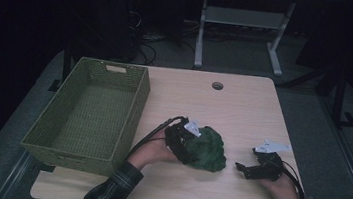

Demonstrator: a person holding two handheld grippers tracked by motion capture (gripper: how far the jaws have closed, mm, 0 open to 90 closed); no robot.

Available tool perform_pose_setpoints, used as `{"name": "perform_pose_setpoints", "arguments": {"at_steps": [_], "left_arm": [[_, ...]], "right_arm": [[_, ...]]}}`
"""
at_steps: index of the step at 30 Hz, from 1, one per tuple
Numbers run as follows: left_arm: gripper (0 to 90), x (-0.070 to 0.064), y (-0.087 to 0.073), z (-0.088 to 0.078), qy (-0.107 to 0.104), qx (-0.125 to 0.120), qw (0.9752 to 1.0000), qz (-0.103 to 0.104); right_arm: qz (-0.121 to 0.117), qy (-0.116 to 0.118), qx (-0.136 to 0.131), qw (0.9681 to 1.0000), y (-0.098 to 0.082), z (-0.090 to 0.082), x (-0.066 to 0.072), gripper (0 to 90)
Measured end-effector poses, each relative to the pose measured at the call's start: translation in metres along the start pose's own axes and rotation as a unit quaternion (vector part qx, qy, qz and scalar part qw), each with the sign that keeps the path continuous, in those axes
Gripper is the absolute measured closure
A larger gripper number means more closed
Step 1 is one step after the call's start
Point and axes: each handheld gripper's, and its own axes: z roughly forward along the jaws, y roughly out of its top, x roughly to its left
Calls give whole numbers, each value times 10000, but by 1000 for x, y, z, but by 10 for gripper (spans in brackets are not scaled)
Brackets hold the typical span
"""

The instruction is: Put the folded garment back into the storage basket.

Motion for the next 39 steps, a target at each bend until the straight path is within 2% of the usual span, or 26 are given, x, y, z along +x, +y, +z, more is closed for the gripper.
{"name": "perform_pose_setpoints", "arguments": {"at_steps": [3, 5, 8, 15, 17, 21, 22, 28, 31, 39], "left_arm": [[129, -1, -1, 10, -10, 88, 10000, -5], [129, 1, -1, 14, 2, 184, 9998, 78], [131, 1, -1, 18, 8, 137, 9999, 43], [141, 2, -3, 26, 20, 311, 9995, 109], [151, 1, -3, 28, 32, 310, 9995, 75], [243, 3, -3, 26, 33, 397, 9991, 122], [293, 3, -3, 26, 45, 350, 9994, 65], [580, 5, -2, 21, -96, 449, 9989, 82], [621, 5, -2, 19, -129, 460, 9989, 25], [647, 5, -1, 10, -166, 405, 9990, -112]], "right_arm": [[29, -11, -13, 10000, 0, 0, 0, 96], [30, -14, -14, 10000, 0, 0, 0, 97], [37, -13, -30, 10000, 0, 0, 0, 97], [35, -24, -15, 10000, 0, 0, 0, 97], [37, -23, -19, 10000, 0, 0, 0, 97], [40, -17, -29, 10000, 0, 0, 0, 97], [40, -18, -27, 10000, 0, 0, 0, 97], [46, -17, -22, 10000, 0, 0, 0, 97], [45, -18, -24, 10000, 0, 0, 0, 97], [40, -19, -24, 10000, 0, 0, 0, 97]]}}
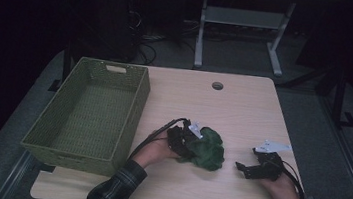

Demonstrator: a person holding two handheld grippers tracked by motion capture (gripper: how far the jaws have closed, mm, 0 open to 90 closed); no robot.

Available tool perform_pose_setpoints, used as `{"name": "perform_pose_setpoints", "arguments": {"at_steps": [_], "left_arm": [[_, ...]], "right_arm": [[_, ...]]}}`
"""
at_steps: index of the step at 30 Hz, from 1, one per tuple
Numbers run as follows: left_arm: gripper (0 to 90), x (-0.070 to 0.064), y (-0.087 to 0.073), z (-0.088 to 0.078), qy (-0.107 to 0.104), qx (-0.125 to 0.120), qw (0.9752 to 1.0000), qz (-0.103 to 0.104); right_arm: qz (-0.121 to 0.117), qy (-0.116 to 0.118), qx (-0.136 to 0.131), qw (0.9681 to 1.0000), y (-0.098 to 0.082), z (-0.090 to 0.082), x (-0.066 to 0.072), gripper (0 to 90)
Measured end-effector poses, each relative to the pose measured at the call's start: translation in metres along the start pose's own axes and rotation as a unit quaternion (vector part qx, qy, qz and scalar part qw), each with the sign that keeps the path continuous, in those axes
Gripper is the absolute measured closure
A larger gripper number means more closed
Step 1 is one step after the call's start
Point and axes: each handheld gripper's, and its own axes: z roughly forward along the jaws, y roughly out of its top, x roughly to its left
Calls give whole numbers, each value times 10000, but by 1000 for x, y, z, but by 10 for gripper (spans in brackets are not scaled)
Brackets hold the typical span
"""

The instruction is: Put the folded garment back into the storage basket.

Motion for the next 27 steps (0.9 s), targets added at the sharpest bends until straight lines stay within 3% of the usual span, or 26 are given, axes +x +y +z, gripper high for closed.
{"name": "perform_pose_setpoints", "arguments": {"at_steps": [5, 12, 27], "left_arm": [[651, -3, 3, -12, -37, -148, 9999, -68], [650, -3, 8, -38, 68, -261, 9994, -223], [649, 2, 7, -105, 548, -488, 9963, -453]], "right_arm": [[1, 1, 0, 10000, 0, 0, 0, 97], [5, 0, 1, 10000, 0, 0, 0, 97], [6, -6, 3, 10000, 0, 0, 0, 94]]}}
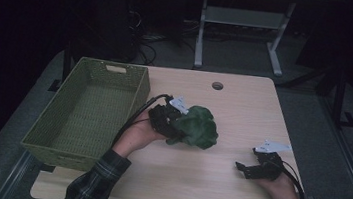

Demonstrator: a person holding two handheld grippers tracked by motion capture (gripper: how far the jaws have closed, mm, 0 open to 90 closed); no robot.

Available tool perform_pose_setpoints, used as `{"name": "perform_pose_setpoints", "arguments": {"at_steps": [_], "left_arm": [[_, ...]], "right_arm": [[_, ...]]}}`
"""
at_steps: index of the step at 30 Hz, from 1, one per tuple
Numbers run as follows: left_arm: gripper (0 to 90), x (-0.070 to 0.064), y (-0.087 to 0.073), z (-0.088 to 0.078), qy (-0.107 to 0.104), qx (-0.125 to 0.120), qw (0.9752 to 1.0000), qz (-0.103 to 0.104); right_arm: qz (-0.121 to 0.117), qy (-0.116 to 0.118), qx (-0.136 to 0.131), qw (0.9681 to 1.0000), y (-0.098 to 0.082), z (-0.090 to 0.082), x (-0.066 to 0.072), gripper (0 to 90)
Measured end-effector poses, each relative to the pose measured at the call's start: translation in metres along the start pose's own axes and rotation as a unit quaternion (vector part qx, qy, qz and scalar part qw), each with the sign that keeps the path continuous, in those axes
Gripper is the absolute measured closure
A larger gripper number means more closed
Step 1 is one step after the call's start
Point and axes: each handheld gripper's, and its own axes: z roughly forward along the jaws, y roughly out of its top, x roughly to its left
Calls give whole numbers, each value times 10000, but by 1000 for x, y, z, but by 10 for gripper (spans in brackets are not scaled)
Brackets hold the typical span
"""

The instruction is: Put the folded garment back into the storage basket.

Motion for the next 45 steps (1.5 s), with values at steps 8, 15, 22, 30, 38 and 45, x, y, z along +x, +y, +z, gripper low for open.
{"name": "perform_pose_setpoints", "arguments": {"at_steps": [8, 15, 22, 30, 38, 45], "left_arm": [[649, 13, -11, -38, 316, -95, 9993, -160], [649, 23, -26, -65, 539, -251, 9975, -390], [649, 36, -48, -89, 816, -222, 9946, -607], [649, 48, -73, -117, 1135, -282, 9891, -896], [649, 57, -100, -136, 1409, -332, 9823, -1188], [649, 65, -124, -141, 1638, -168, 9767, -1379]], "right_arm": [[50, -57, 79, 9999, 1, 2, 0, 27], [51, -57, 78, 9999, 1, 2, 0, 27], [53, -57, 78, 9999, 1, 2, 0, 27], [60, -61, 82, 9999, 1, 2, 0, 26], [59, -62, 83, 9999, 1, 2, 0, 26], [57, -61, 80, 9999, 1, 2, 0, 26]]}}
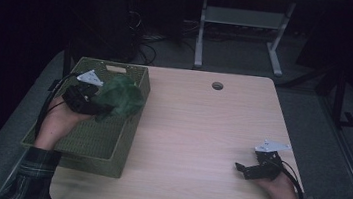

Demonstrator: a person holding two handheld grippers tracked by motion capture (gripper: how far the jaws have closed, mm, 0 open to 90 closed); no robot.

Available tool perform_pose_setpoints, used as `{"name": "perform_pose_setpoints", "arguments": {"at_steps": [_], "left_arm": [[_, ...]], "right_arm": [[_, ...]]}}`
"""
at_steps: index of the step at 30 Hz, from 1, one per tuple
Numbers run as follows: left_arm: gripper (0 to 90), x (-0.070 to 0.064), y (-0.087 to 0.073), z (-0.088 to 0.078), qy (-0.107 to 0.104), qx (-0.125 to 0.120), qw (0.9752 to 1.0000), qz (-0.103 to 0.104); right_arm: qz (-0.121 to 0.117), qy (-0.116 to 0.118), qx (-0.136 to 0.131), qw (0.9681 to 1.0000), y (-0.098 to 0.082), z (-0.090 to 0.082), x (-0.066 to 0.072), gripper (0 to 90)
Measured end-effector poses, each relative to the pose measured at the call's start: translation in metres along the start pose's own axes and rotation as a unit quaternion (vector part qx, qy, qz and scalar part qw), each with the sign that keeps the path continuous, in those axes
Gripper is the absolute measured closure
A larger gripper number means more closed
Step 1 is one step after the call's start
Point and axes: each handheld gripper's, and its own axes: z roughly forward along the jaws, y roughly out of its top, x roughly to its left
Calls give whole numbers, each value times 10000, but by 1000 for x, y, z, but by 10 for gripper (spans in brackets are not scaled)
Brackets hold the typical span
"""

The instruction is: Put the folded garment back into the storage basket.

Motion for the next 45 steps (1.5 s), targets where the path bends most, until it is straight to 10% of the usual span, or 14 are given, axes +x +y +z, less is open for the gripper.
{"name": "perform_pose_setpoints", "arguments": {"at_steps": [36, 45], "left_arm": [[623, 40, -82, 57, 295, 725, 9952, -580], [429, 42, -84, 63, 141, 819, 9944, -659]], "right_arm": [[-9, -7, 2, 10000, 0, 0, 0, 26], [-1, -18, -2, 10000, 0, 0, 0, 26]]}}
